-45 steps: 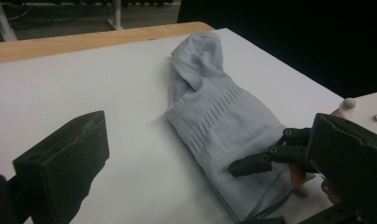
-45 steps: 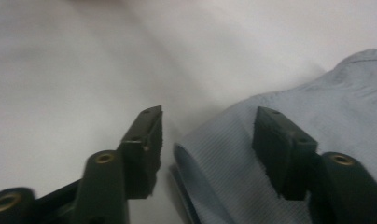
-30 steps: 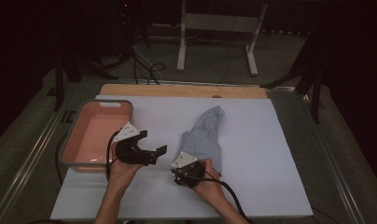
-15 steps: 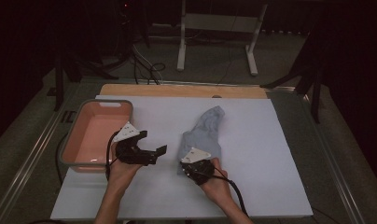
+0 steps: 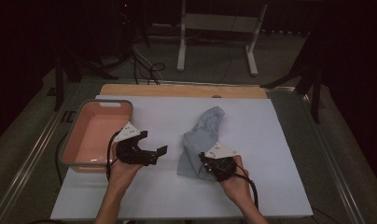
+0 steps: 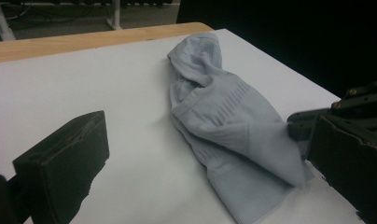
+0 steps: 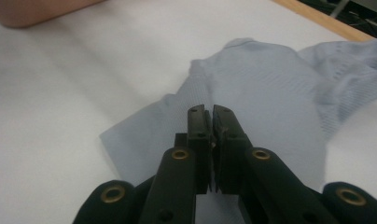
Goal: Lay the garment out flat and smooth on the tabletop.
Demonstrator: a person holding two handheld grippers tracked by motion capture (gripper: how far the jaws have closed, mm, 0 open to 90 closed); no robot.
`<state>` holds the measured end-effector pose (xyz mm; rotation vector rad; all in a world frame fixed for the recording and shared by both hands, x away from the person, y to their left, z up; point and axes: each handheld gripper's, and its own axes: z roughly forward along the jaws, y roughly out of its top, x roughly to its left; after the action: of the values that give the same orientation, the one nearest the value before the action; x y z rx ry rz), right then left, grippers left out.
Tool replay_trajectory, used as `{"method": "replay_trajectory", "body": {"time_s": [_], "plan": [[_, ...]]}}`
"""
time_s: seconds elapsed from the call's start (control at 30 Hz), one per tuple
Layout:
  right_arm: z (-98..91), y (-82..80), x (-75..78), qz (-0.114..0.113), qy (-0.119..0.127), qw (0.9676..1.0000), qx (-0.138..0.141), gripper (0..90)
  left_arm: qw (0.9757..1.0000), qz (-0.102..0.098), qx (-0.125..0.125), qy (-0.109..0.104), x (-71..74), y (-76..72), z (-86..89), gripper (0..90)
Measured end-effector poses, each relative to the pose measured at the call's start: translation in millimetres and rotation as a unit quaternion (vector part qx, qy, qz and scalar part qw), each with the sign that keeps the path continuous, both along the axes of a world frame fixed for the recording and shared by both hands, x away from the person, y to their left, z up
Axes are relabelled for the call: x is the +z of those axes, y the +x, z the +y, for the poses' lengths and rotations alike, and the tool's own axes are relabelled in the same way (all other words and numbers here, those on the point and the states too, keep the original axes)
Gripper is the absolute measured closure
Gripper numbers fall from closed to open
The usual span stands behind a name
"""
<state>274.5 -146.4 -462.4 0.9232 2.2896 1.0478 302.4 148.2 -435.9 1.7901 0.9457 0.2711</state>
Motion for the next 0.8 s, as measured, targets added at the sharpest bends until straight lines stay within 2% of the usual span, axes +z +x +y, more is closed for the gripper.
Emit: {"method": "replay_trajectory", "body": {"time_s": [0.3, 0.33, 0.43, 0.53, 0.8], "plan": [[-28.8, -2.7, 6.6, -0.008, 0.009, 0.9994, -0.031, 86.2, 1.0000, 0.000, 0.002, -0.002, -0.1, 0.2, 0.9, 0.2], [-38.9, -4.4, 8.1, -0.010, 0.010, 0.9991, -0.041, 86.2, 1.0000, 0.000, 0.001, -0.002, -0.3, 0.3, 0.4, 0.2], [-45.2, -5.0, 8.9, -0.012, 0.012, 0.9987, -0.048, 86.2, 1.0000, 0.002, 0.001, -0.001, -1.1, 0.6, -0.2, 0.3], [-60.9, -5.6, 10.4, -0.013, 0.012, 0.9978, -0.064, 86.1, 1.0000, 0.005, -0.002, 0.000, -2.6, 1.2, -2.2, 0.3], [-84.2, -7.1, 10.8, -0.010, 0.018, 0.9952, -0.095, 85.9, 1.0000, 0.005, -0.004, 0.001, -3.6, 1.7, -2.7, 0.3]]}}
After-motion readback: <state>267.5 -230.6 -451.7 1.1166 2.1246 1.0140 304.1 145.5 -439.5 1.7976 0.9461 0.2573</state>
